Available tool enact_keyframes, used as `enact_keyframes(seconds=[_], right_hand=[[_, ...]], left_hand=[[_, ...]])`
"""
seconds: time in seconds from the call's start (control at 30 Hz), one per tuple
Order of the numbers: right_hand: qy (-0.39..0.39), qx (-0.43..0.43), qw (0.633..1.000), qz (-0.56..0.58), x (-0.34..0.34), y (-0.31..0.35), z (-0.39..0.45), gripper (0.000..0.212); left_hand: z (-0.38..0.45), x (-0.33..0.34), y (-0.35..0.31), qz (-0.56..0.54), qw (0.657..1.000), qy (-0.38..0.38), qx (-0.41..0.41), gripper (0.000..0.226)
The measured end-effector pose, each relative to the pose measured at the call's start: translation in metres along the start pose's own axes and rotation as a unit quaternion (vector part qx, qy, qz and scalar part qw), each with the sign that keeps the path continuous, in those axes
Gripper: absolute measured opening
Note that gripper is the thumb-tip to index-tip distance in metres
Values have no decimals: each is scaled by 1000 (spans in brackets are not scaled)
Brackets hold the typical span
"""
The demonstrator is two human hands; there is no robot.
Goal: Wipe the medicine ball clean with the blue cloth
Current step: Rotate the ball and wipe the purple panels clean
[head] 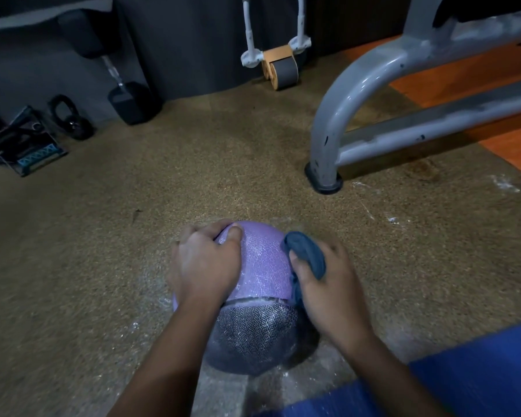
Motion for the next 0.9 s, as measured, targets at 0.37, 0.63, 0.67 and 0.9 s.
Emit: enact_keyframes(seconds=[0.37,0.63,0.67,0.9], right_hand=[[63,0,998,-31,12,28,41,21],[3,-88,992,-88,-2,28,-26,56],[4,-121,987,-103,0,35,-34,58],[45,-50,997,-45,14,31,35,43]], left_hand=[[-2,-2,6,23,999,-5,25,37],[-2,-1,1,23,1000,-1,18,37],[-2,-1,1,21,1000,2,20,38],[-4,-3,3,10,1000,-10,16,45]])
Point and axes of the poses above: each hand's wrist, its own z-axis towards the middle knuckle, its own x-axis out of the palm, y = z × x, the point moved 3 cm from there along z, towards the middle knuckle, and after that the axes turned 4 degrees about -z, right-handed, at the moved point
